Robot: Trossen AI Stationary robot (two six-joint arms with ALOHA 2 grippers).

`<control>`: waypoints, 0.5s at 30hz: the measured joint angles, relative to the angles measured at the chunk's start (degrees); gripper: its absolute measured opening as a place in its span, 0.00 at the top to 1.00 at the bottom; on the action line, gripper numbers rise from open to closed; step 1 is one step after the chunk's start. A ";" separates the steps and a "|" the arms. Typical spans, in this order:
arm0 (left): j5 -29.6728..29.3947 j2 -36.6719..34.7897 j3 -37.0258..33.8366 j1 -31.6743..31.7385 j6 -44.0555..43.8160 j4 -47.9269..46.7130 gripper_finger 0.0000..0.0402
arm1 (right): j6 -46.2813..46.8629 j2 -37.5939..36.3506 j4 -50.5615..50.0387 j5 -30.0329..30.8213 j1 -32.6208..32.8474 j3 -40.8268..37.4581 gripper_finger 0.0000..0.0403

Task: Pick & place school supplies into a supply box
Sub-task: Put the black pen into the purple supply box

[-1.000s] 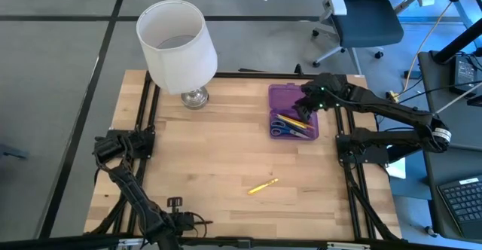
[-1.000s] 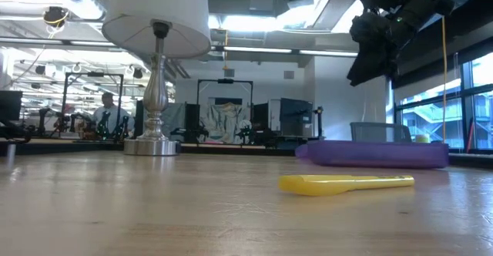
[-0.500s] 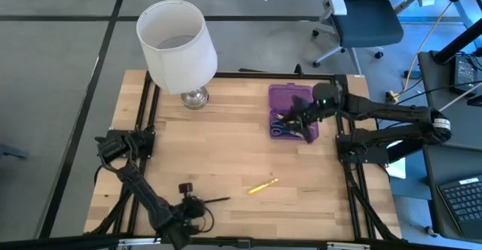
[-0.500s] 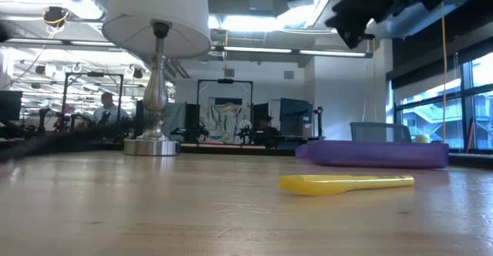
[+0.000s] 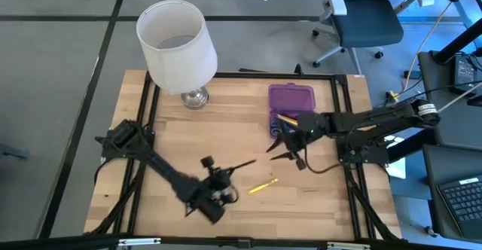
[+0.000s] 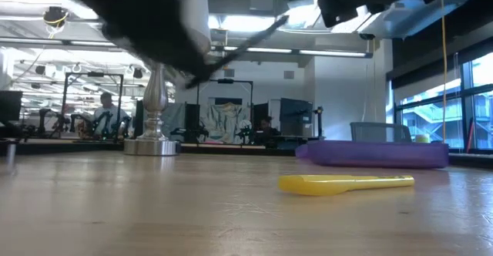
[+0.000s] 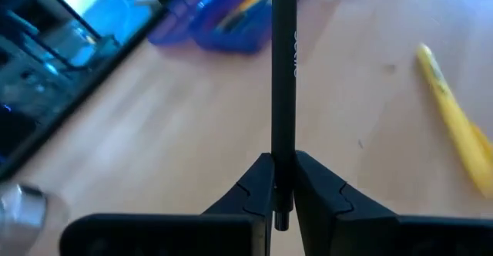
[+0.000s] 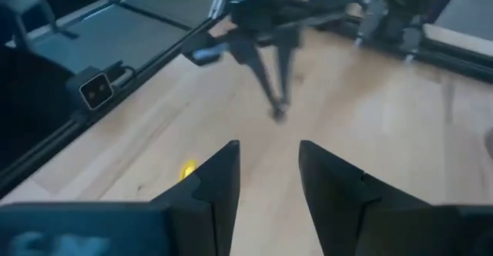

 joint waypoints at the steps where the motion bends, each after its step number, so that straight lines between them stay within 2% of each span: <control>1: -0.36 0.00 0.00 1.25 3.38 2.09 0.93 | -0.02 0.68 0.45 0.04 0.44 0.00 0.65; 4: 0.15 0.00 0.00 4.42 14.48 9.62 0.93 | 0.45 2.23 0.13 2.32 0.87 0.00 0.65; 7: 4.37 -0.36 0.00 7.30 24.29 15.00 0.93 | 1.29 2.92 -2.58 6.89 0.80 0.00 0.65; 11: 12.25 -0.88 0.11 10.43 27.54 16.26 0.94 | 0.22 3.07 -6.94 8.51 0.26 0.00 0.65; 15: 14.74 -1.05 0.09 11.70 28.80 15.88 0.93 | 1.17 1.51 -11.32 9.13 -0.05 0.00 0.65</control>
